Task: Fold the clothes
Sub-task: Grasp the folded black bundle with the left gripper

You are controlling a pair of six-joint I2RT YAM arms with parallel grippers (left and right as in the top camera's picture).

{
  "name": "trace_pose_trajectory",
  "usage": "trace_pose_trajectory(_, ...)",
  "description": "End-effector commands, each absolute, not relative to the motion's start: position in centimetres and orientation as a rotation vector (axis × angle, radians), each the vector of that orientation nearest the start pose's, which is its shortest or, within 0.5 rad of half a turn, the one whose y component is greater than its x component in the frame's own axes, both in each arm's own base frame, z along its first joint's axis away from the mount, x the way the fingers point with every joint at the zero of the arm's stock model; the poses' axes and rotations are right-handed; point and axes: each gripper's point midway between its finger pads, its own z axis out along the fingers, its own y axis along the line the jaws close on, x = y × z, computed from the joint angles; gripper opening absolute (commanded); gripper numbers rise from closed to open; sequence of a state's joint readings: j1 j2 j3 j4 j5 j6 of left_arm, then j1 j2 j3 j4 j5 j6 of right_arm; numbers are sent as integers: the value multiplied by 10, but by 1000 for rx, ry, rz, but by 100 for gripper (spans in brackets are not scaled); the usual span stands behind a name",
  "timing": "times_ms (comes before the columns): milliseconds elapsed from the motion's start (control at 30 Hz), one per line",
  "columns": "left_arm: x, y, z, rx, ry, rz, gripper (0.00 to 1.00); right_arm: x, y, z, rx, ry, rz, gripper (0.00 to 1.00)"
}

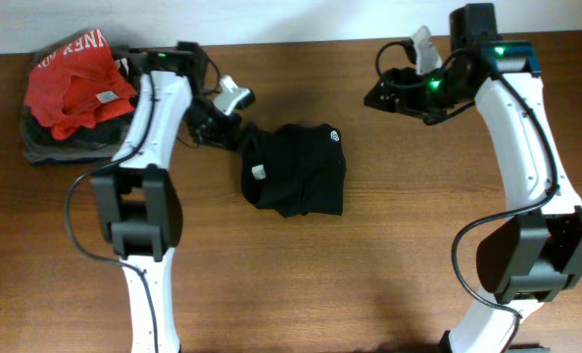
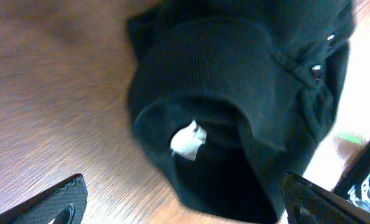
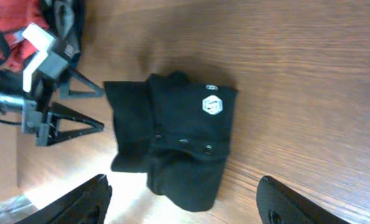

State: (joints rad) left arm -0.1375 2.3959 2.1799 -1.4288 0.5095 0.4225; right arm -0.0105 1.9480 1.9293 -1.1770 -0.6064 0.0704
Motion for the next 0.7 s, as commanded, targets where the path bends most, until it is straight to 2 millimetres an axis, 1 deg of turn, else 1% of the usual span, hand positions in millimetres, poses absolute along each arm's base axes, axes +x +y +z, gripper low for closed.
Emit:
trace_pose_trajectory(0, 427, -163, 53, 880, 2946, -862, 99, 446, 76, 215, -23, 2666, 795, 79)
trace_pose_trajectory(100, 419, -177, 37, 929, 2975, -872, 99, 447, 70, 215, -7, 2663, 792, 79)
trace_pose_trajectory(167, 414, -184, 27, 962, 2992, -866, 99, 447, 70, 215, -8, 2664, 792, 79)
trace_pose_trajectory(267, 413, -189, 16, 965, 3027, -806, 99, 447, 70, 215, -8, 2664, 792, 79)
trace_pose_trajectory(333, 416, -188, 11, 907, 3066, -744, 99, 447, 70, 215, -7, 2664, 791, 79)
trace_pose_trajectory(400, 418, -189, 10, 829, 3092, -734, 99, 447, 69, 214, -5, 2667, 780, 79)
trace_pose_trajectory(567, 419, -195, 10, 509, 3204, -713, 98, 447, 68, 214, -4, 2668, 772, 79)
trace_pose_trajectory(633, 416, -200, 9, 445, 3235, -706, 94, 447, 68, 214, -3, 2668, 771, 79)
trace_pose_trajectory(667, 414, -203, 9, 440, 3242, -705, 89, 447, 68, 214, -3, 2668, 769, 79)
